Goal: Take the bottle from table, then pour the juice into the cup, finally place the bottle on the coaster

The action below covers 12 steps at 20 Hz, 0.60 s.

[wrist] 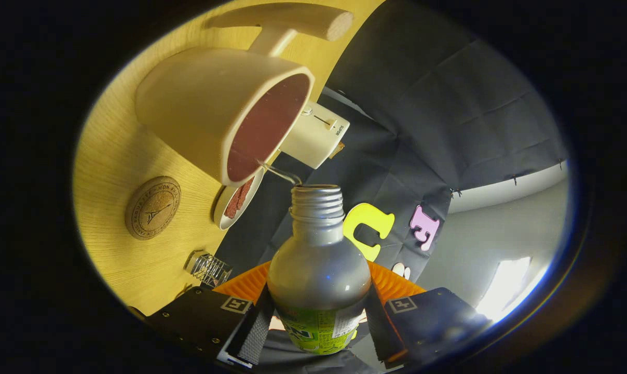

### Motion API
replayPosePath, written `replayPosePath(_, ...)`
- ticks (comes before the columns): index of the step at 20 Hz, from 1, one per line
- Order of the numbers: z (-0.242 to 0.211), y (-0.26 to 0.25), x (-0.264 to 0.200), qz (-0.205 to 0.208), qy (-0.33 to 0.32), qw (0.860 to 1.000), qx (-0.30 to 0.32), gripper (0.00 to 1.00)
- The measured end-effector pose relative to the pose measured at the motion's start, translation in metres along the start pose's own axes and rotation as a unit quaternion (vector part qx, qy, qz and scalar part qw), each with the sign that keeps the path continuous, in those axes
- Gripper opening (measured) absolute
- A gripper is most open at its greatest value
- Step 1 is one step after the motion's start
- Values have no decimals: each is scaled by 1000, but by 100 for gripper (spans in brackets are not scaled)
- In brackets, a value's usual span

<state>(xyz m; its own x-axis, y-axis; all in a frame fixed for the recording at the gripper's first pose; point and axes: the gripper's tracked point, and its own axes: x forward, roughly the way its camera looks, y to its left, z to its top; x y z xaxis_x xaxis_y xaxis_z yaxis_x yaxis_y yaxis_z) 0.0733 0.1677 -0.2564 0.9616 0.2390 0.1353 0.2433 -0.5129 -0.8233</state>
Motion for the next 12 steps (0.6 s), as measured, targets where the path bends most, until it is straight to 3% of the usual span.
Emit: replayPosePath(12, 1, -6, 2, -17, -5, 1000, -16, 80)
